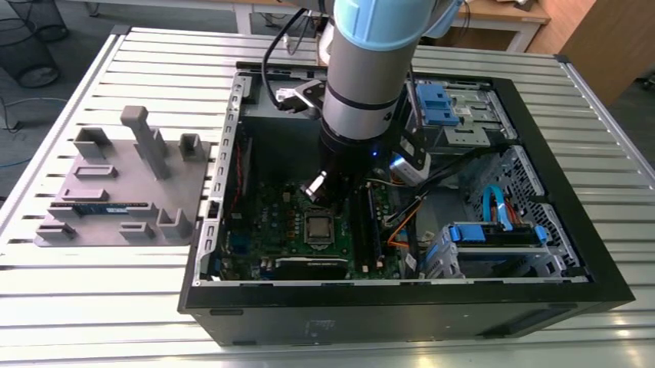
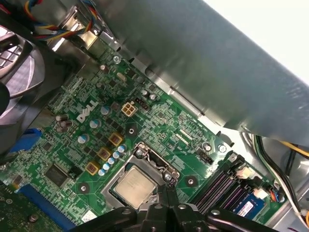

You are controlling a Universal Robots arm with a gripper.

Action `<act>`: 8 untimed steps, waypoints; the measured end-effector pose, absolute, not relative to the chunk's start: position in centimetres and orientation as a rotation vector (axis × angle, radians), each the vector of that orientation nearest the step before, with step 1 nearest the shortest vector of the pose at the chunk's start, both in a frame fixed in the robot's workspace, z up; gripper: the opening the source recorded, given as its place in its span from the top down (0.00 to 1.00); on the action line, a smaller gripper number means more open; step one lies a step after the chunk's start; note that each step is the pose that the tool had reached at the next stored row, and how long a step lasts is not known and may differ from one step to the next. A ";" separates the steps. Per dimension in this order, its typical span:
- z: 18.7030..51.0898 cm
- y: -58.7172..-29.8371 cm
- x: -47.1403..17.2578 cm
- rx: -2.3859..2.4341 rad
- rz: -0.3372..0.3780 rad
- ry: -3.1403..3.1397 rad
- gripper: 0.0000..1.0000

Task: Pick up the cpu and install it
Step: 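Install the first cpu locking lever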

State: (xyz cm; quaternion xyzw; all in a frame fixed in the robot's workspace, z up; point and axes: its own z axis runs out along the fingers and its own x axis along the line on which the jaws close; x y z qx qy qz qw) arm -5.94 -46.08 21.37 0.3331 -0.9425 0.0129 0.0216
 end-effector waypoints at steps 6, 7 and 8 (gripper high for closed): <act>21.3 -46.1 -5.9 1.031 0.045 -2.920 0.89; 21.3 -46.1 -5.9 1.031 0.047 -2.920 0.89; 21.3 -46.1 -5.9 1.030 0.049 -2.920 0.89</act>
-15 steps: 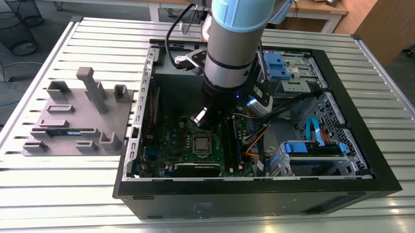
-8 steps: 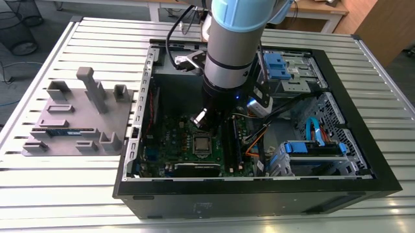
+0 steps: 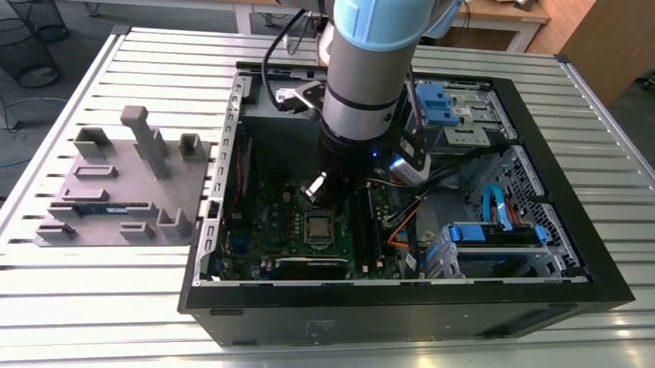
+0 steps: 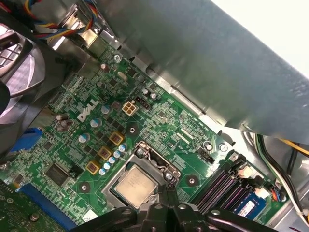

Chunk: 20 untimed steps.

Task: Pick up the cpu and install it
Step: 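Install the first cpu locking lever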

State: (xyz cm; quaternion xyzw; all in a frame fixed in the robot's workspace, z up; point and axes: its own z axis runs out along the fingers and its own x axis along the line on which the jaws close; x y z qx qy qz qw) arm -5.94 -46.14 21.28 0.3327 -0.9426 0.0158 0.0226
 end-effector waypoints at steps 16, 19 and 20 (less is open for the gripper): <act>20.9 -46.4 -5.9 1.030 0.054 -2.918 0.89; 20.8 -46.4 -5.9 1.030 0.054 -2.918 0.89; 20.8 -46.4 -5.9 1.030 0.054 -2.918 0.89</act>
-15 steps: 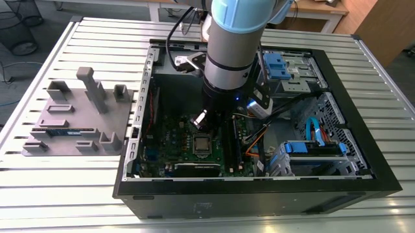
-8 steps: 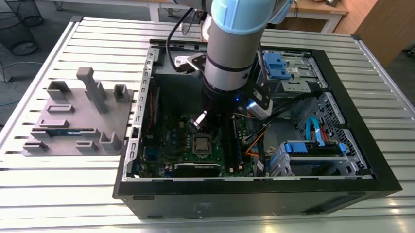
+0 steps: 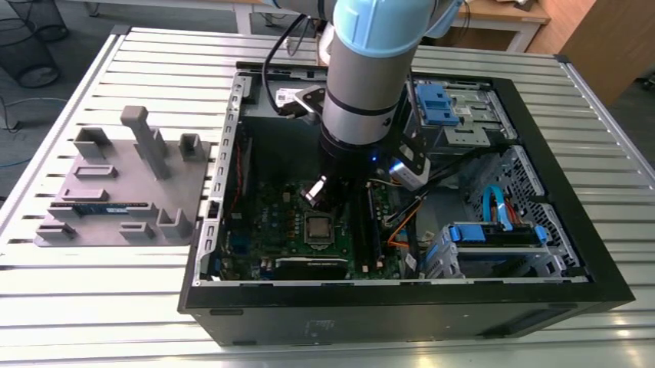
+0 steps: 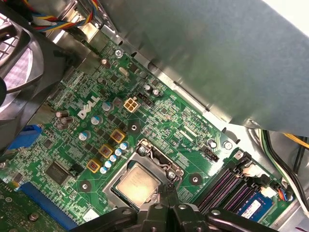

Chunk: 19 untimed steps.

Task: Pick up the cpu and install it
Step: 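Install the first cpu locking lever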

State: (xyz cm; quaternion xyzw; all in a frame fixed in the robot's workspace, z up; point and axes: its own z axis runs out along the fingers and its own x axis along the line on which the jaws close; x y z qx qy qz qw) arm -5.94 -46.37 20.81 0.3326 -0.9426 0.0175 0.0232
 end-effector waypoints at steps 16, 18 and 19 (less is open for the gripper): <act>20.7 -46.9 -5.9 1.022 0.055 -2.921 0.89; 20.7 -46.9 -5.9 1.010 0.055 -2.925 0.89; 20.7 -46.9 -5.9 1.005 0.055 -2.926 0.89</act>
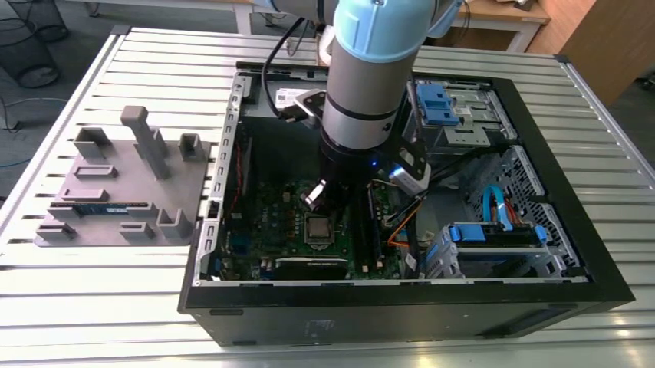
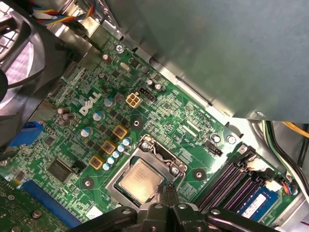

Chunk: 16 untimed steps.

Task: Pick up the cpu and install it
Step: 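Install the first cpu locking lever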

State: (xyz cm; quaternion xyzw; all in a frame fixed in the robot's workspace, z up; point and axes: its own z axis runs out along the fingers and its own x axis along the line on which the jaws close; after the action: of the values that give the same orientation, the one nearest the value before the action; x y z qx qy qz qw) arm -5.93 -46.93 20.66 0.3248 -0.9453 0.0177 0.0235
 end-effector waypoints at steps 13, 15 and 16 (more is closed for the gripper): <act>20.4 -47.6 -5.8 0.959 0.057 -2.941 0.89; 20.4 -47.7 -5.7 0.954 0.057 -2.942 0.89; 20.4 -47.7 -5.7 0.951 0.057 -2.943 0.89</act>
State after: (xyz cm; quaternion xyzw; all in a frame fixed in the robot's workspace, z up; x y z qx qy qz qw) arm -5.66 -47.70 20.37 0.3074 -0.9511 0.0185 0.0242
